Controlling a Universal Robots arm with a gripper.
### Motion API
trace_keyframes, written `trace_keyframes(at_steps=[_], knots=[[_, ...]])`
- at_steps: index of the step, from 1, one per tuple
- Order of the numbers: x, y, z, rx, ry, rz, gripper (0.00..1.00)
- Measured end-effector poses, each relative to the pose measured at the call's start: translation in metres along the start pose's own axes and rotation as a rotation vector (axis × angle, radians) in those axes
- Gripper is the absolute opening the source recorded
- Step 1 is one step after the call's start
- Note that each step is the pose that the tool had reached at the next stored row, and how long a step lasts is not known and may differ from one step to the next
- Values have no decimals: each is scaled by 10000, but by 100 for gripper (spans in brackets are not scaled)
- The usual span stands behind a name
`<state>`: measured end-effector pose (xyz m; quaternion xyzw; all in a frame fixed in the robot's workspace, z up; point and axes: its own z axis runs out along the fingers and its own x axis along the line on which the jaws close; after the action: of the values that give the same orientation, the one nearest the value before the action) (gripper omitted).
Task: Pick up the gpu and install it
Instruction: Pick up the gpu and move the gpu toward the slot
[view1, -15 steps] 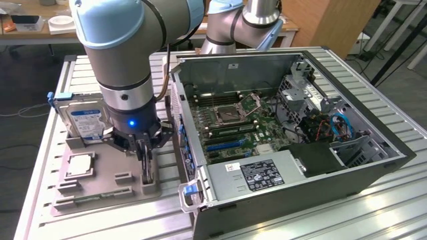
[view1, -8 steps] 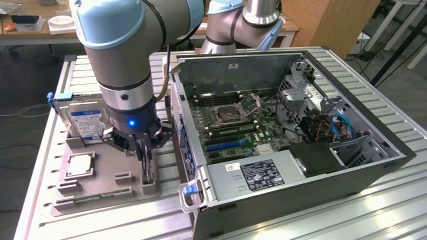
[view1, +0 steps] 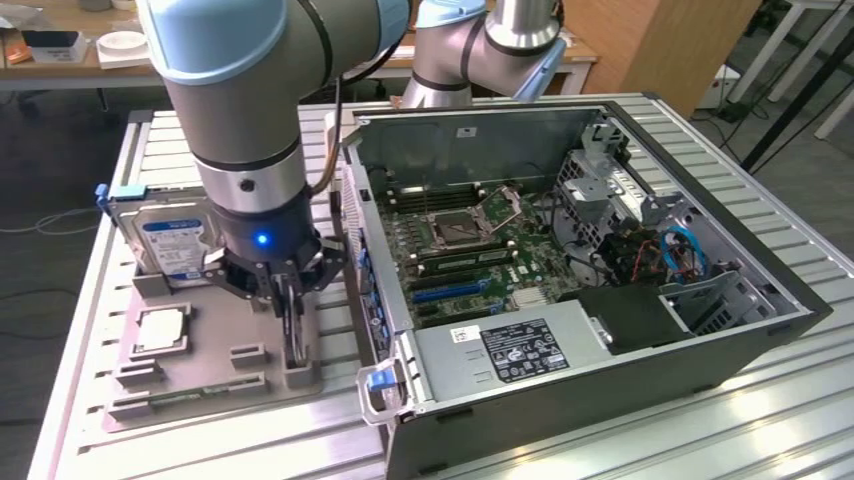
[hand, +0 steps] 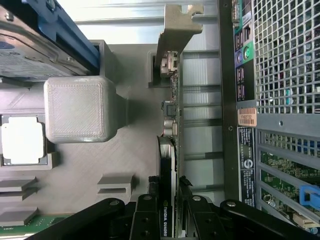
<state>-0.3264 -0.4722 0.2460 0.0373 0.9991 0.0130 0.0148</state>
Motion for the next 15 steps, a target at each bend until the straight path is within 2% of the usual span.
trace_keyframes(at_steps=[15], knots=[[-10,10,-357,1,10,0,26]])
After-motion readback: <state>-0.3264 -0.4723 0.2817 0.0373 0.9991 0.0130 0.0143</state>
